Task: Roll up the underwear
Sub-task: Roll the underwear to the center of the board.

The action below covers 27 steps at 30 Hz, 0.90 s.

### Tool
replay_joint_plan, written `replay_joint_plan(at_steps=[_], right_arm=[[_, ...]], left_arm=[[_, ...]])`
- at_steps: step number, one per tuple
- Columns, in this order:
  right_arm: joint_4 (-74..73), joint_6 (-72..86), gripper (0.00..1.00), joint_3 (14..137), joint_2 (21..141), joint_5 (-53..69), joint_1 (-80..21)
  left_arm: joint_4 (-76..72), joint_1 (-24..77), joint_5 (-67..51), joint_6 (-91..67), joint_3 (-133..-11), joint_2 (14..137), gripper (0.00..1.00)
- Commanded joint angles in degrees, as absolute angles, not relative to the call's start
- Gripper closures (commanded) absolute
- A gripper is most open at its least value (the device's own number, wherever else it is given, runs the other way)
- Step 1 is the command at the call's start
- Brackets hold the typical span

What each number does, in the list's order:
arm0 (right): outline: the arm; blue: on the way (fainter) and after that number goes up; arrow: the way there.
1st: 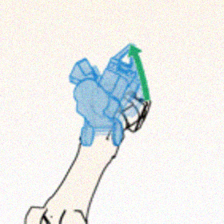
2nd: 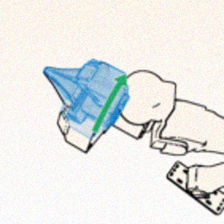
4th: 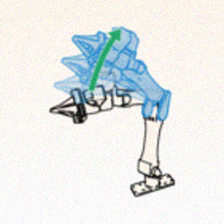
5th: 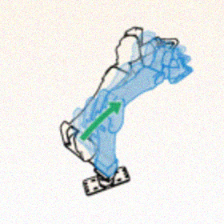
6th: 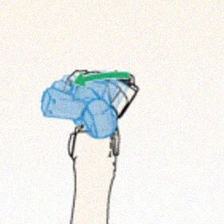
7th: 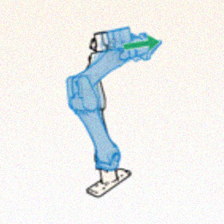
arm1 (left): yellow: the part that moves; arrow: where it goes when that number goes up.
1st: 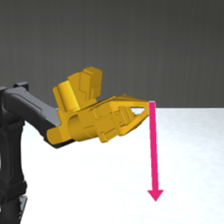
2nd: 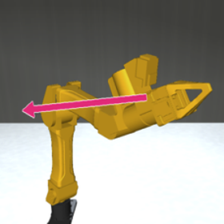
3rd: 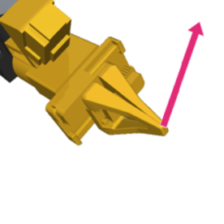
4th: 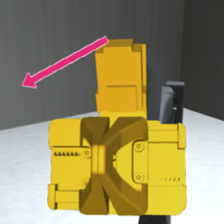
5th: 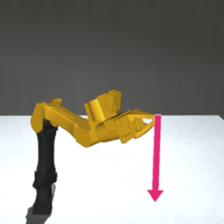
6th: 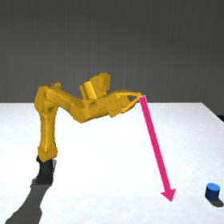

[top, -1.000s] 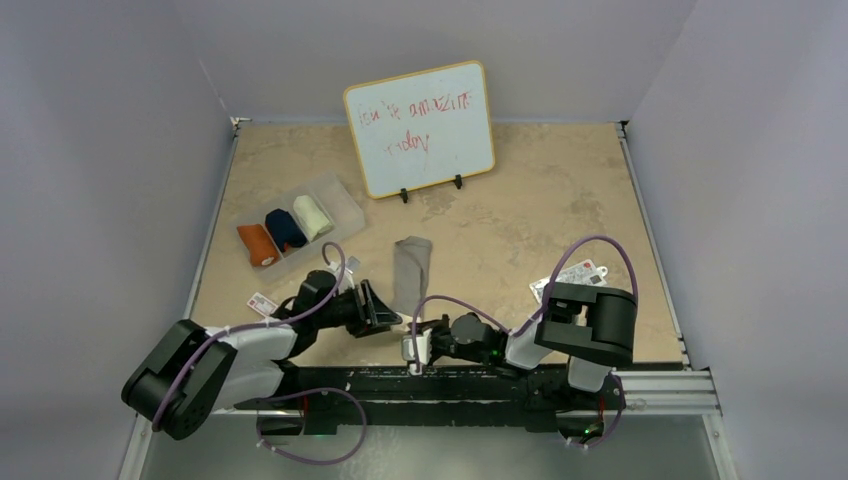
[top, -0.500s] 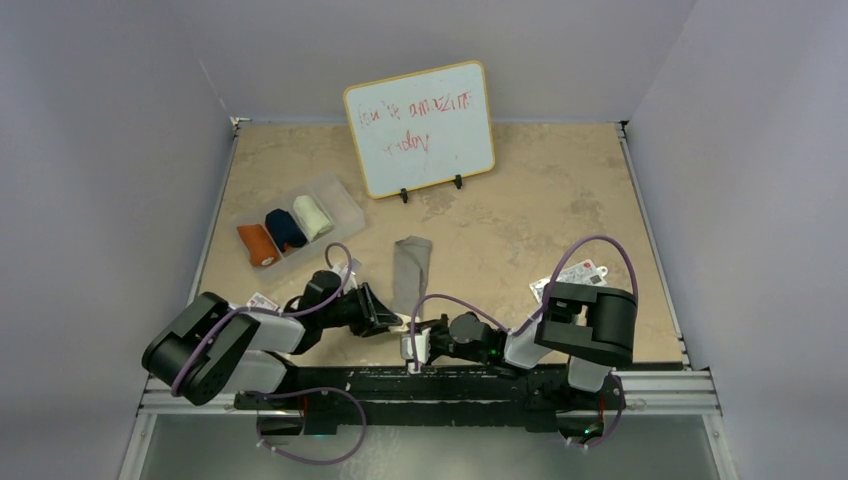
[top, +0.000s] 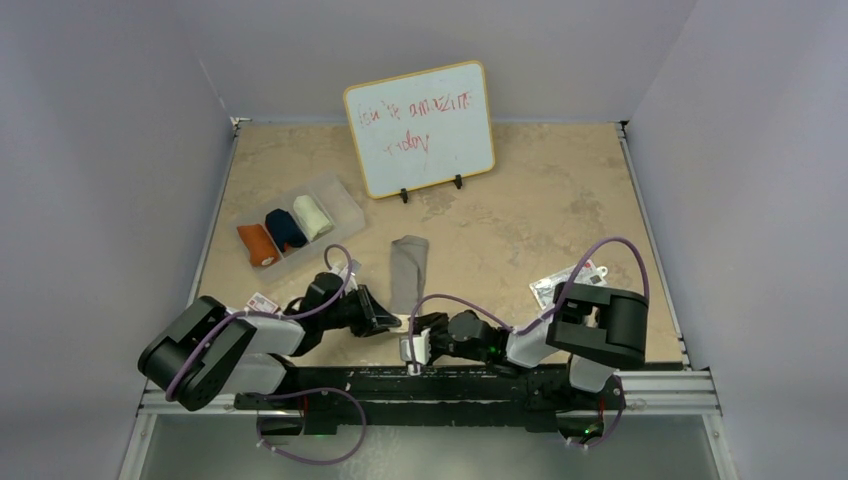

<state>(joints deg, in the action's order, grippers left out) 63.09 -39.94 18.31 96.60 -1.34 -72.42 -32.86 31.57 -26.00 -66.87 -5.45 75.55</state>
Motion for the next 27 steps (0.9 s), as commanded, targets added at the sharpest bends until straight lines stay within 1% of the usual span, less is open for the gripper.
replay_joint_plan(at_steps=[1,7,10,15,18,19,21,22,24,27], right_arm=[[54.47,-42.59,0.6,19.66,95.08,-0.09,-72.61],[54.61,-44.45,0.61,19.73,96.06,1.04,-72.94],[55.66,-45.01,0.66,19.76,97.17,-1.64,-72.91],[60.22,-44.57,0.82,19.66,99.47,-5.51,-72.94],[63.81,-43.97,0.98,19.28,99.98,-6.37,-72.93],[64.11,-43.49,1.0,19.21,99.71,-5.52,-72.95],[62.88,-41.04,1.0,19.19,98.34,-2.37,-72.95],[60.96,-39.2,1.0,19.58,97.29,-0.88,-72.95],[56.2,-35.01,1.0,21.21,94.98,3.01,-72.82],[54.88,-29.16,1.0,21.31,92.19,8.7,-72.54]], left_arm=[[-26.38,31.24,-22.51,-64.25,-5.75,75.28,1.0],[-25.91,30.94,-23.63,-63.66,-6.38,75.58,1.0],[-25.75,30.84,-24.09,-63.34,-6.42,75.45,1.0],[-25.64,30.76,-24.62,-62.93,-6.46,75.46,1.0],[-25.66,30.66,-24.7,-62.93,-6.3,75.27,1.0],[-25.62,30.66,-24.6,-63.05,-6.14,75.01,0.99],[-24.8,30.62,-24.02,-63.34,-5.82,73.84,0.89],[-23.94,30.58,-23.42,-63.45,-5.73,72.72,0.82],[-21.56,30.56,-22.6,-63.3,-5.71,70.36,0.74],[-16.66,30.59,-20.48,-62.96,-5.72,65.39,0.6]])
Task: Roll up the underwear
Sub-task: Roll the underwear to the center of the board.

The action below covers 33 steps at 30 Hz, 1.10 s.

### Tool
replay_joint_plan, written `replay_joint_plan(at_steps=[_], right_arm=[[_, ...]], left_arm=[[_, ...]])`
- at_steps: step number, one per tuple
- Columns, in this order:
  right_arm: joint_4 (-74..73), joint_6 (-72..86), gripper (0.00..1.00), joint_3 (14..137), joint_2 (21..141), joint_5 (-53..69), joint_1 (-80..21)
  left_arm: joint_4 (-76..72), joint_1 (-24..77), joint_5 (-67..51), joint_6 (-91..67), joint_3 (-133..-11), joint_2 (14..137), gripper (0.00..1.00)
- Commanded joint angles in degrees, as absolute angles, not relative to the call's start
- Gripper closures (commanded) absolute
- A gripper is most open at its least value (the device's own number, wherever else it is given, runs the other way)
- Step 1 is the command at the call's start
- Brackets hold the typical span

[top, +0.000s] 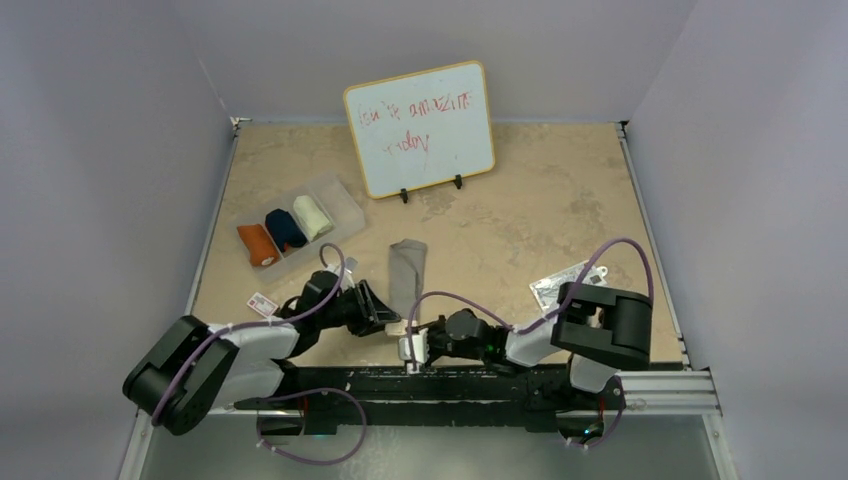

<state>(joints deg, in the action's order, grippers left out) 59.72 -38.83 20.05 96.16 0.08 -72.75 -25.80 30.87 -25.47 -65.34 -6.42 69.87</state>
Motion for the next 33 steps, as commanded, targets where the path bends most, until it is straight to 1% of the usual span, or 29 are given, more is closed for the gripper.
replay_joint_plan(at_steps=[1,5,7,10,12,15,22,25,29,33], right_arm=[[53.99,-27.27,1.0,21.52,91.66,10.58,-72.37],[53.83,-19.27,1.0,21.62,90.89,15.82,-71.72],[55.62,-14.89,1.0,21.24,90.73,18.02,-70.79],[56.43,-7.59,1.0,21.87,90.81,23.04,-66.98],[54.81,-2.65,1.0,23.5,91.49,29.65,-63.33],[51.54,3.98,1.0,26.73,92.9,35.96,-59.01],[44.0,12.39,1.0,33.69,97.79,48.12,-51.78],[40.55,15.84,1.0,36.56,100.96,52.69,-48.82],[39.45,20.56,1.0,39.3,105.27,57.8,-46.63],[40.75,24.49,1.0,40.07,106.68,59.39,-45.57]], left_arm=[[-15.03,30.53,-19.62,-62.93,-5.65,63.25,0.56],[-7.67,30.49,-16.42,-62.55,-5.7,54.51,0.46],[-4.24,30.45,-15.05,-62.01,-6.22,50.91,0.44],[-0.19,30.48,-13.32,-61.04,-7.42,48.26,0.44],[2.23,30.49,-12.75,-60.61,-7.72,47.45,0.44],[1.93,30.5,-12.81,-60.39,-7.73,47.36,0.44],[0.92,30.5,-13.32,-60.03,-7.56,46.75,0.45],[1.05,30.49,-12.74,-60.27,-7.4,45.47,0.44],[1.01,30.5,-11.59,-60.73,-6.71,41.91,0.42],[1.05,30.45,-11.71,-60.1,-5.95,37.98,0.4]])
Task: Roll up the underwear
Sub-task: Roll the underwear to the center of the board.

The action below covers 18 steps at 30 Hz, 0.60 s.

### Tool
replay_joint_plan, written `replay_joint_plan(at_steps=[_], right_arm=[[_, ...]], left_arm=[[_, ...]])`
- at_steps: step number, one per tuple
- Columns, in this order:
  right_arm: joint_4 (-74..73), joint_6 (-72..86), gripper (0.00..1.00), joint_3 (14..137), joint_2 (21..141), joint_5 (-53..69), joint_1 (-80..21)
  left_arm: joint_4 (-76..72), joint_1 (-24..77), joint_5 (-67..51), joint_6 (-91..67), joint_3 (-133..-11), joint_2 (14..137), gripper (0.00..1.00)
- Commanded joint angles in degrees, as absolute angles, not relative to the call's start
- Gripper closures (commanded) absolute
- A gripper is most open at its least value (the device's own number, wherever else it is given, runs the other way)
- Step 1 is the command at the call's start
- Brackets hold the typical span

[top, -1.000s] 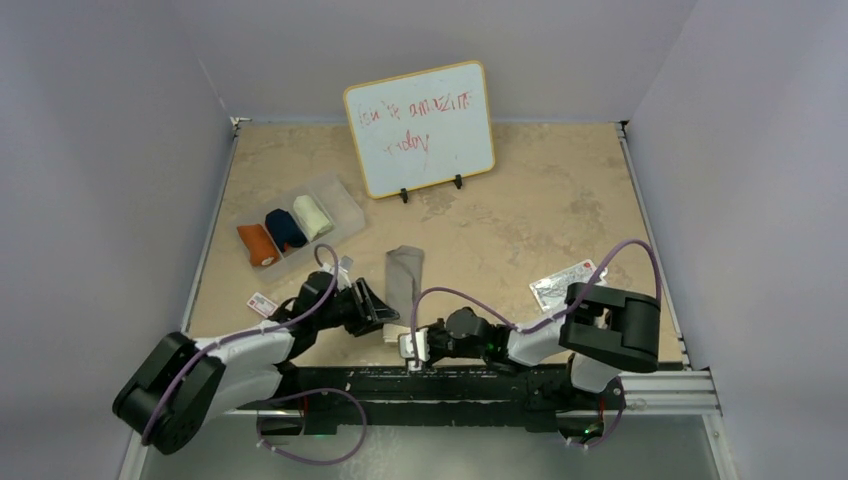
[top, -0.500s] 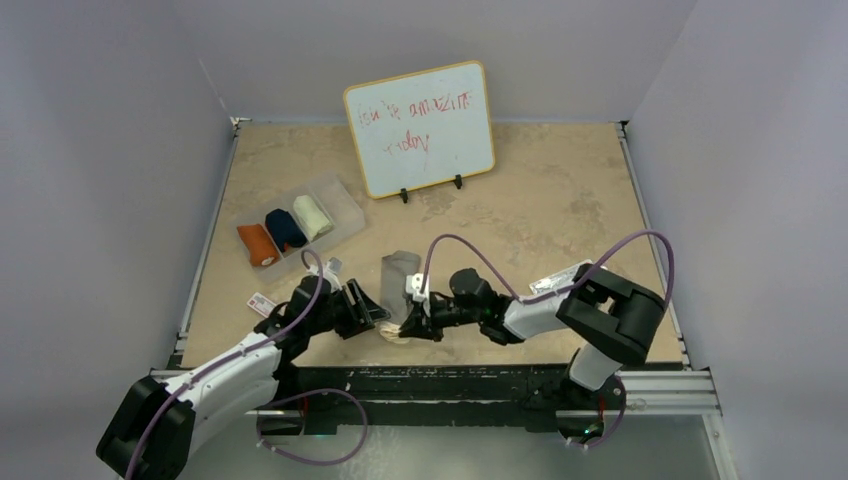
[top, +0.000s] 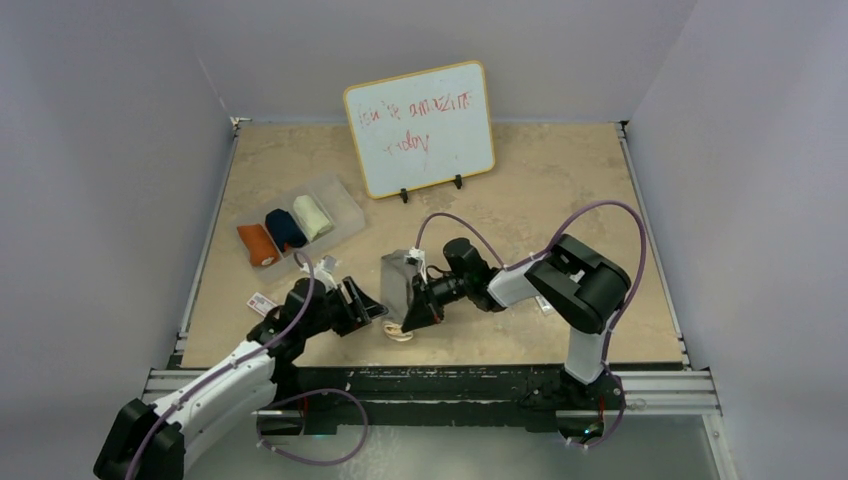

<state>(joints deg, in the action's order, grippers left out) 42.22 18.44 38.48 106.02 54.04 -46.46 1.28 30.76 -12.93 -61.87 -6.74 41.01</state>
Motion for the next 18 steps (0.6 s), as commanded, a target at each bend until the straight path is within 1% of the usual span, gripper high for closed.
replay_joint_plan(at_steps=[1,3,10,18], right_arm=[[40.66,25.31,1.0,40.33,106.8,59.18,-45.35],[38.59,27.09,1.0,41.38,107.63,59.04,-44.51],[41.48,36.49,1.0,42.71,111.43,61.39,-40.62],[42.51,43.76,1.0,45.29,116.3,64.16,-37.45]], left_arm=[[1.01,30.47,-12.14,-59.47,-5.87,37.49,0.39],[0.89,30.49,-13.53,-57.7,-5.82,36.97,0.39],[-5.58,30.56,-19.37,-53.55,-3.95,35.84,0.39],[-12.39,31.13,-23.6,-49.1,-3.05,41.12,0.39]])
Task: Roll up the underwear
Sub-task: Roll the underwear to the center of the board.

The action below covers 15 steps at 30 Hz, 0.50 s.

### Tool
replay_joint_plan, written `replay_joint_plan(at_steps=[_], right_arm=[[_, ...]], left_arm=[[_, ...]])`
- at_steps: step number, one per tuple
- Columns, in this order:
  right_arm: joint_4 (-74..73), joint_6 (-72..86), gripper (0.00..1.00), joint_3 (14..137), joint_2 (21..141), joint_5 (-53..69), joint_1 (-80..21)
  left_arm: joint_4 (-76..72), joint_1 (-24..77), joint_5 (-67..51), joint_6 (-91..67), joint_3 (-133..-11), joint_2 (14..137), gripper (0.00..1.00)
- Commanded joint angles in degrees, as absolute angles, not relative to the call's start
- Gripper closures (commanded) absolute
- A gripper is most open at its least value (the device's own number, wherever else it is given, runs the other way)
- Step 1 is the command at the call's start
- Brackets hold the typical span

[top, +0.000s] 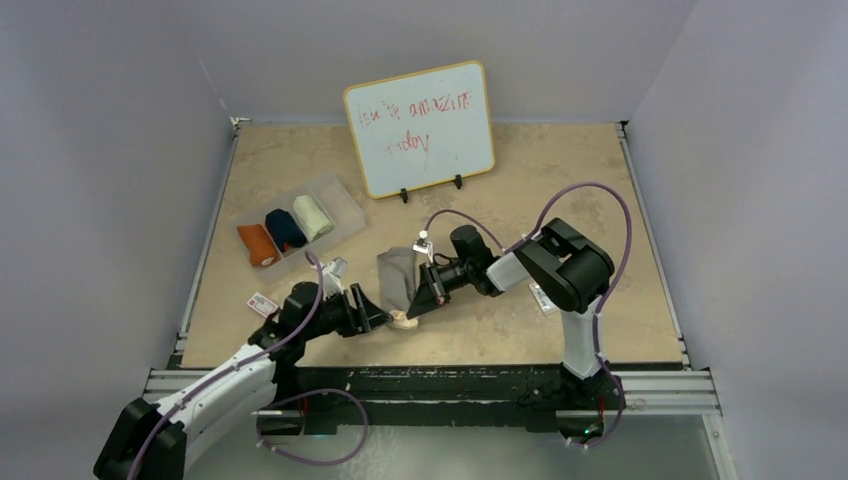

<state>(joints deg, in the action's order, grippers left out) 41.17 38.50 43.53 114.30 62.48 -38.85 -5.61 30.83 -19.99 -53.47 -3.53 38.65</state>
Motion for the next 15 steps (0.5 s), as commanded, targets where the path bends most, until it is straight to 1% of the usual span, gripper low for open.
replay_joint_plan(at_steps=[1,7,15], right_arm=[[42.88,44.32,1.0,45.48,116.69,64.36,-37.29],[41.09,45.41,1.0,47.14,118.01,65.22,-36.86],[35.02,41.53,1.0,49.24,117.74,64.87,-36.74]], left_arm=[[-13.16,31.18,-24.03,-48.35,-3.18,42.22,0.39],[-15.62,31.88,-25.45,-42.98,-5.91,48.98,0.39],[-19.49,34.53,-25.42,-39.21,-9.67,57.08,0.39]])
